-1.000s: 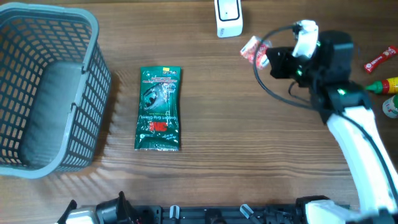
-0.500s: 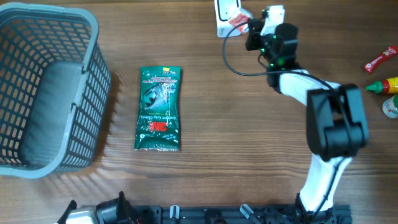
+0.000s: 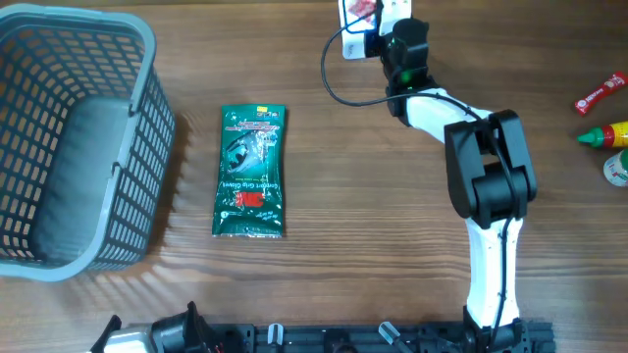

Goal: Scan the item barcode
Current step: 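Hold the red-white box up in front of the white scanner, then carry the box to the right edge and release it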

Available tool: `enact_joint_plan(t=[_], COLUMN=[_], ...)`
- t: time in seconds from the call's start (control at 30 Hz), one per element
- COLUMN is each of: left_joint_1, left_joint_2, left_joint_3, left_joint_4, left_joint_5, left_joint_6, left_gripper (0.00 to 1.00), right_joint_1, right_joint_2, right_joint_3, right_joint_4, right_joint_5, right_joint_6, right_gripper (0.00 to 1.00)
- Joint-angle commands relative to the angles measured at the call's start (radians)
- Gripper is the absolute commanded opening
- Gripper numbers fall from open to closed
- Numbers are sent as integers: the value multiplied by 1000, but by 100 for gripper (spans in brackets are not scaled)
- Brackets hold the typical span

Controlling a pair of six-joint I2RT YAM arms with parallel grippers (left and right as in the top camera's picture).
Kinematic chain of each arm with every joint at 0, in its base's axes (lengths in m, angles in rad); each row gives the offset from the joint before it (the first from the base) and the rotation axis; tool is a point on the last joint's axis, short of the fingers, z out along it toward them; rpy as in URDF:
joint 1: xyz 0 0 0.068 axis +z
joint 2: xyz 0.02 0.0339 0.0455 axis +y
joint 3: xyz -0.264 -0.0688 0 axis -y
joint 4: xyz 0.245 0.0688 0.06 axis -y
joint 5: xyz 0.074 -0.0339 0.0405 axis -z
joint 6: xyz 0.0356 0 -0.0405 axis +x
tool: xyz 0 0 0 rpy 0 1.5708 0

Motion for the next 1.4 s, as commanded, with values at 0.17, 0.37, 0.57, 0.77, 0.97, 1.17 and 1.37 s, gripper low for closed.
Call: enact_joint_plan(t=[0.17, 0.37, 0.57, 0.77, 0.97, 1.17, 1.37], left_joint_1=[3, 3, 3, 3, 3, 3, 3], left_joint_2=[-6, -6, -6, -6, -6, -6, -6], left_joint_3=[-1, -1, -1, -1, -1, -1, -1], left_joint_4=[3, 3, 3, 3, 3, 3, 3], left_joint_5=[12, 12, 12, 12, 12, 12, 12], left_joint_6=[-2, -2, -2, -2, -2, -2, -2], left_gripper=[100, 100, 100, 100, 100, 100, 100], right_joint_1=[-13, -126, -378, -620, -734, -739, -737], right_joint_2=[-151, -360, -389, -310, -195, -230, -390], right_joint_3=[19, 19, 18, 16, 16, 17, 17], right_joint_4=[-126, -434, -734, -931, -969, -943, -1088], right_joint_5=[272, 405, 402, 242, 135, 43, -41], right_joint_6=[-9, -8, 175, 311, 332, 334, 523], right_gripper=[4, 4, 4, 4, 6, 68, 100])
